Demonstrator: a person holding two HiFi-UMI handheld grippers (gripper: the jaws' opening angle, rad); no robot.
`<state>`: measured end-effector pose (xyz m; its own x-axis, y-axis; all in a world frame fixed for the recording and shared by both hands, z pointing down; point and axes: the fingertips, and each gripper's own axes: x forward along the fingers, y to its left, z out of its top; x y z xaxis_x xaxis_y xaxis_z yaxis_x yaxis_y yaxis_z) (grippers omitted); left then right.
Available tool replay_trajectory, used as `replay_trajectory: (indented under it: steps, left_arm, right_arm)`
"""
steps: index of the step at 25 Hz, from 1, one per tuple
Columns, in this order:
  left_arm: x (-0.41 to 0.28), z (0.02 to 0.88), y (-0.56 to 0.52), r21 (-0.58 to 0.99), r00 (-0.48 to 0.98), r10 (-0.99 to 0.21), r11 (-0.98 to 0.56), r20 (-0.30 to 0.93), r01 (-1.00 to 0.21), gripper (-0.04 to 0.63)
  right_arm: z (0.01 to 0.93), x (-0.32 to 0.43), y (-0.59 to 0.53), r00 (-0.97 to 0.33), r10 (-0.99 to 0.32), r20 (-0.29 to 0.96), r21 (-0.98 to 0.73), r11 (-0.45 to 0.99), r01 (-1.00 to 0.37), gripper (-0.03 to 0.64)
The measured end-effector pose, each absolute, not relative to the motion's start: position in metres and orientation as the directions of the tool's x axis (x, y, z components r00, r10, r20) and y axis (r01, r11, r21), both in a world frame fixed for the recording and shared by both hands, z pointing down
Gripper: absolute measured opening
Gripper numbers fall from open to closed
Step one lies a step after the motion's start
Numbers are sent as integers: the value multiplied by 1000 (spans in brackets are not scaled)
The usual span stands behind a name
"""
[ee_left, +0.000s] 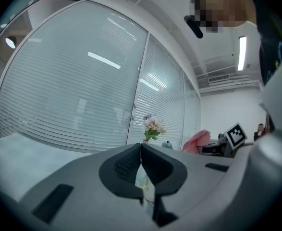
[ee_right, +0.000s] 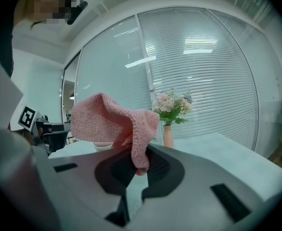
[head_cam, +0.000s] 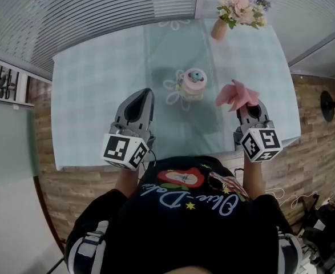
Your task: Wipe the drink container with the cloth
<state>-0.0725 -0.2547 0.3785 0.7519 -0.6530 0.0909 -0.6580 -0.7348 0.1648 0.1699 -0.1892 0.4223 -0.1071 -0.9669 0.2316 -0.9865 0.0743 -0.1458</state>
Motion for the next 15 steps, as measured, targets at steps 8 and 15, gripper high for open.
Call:
replay_trajectory:
  steps: [8,15]
  left_arm:
    - [-71,378,-251,156,757,-647,-741,95,-653,5]
    - [-69,379,-247,160,761,-641,-745,98,-648,5]
  right_arm:
    - [422,168,-188,-118,-968,222,-163,82,-983,12]
    - [420,167,-188,-119,-968,221,-154,86,-984,12]
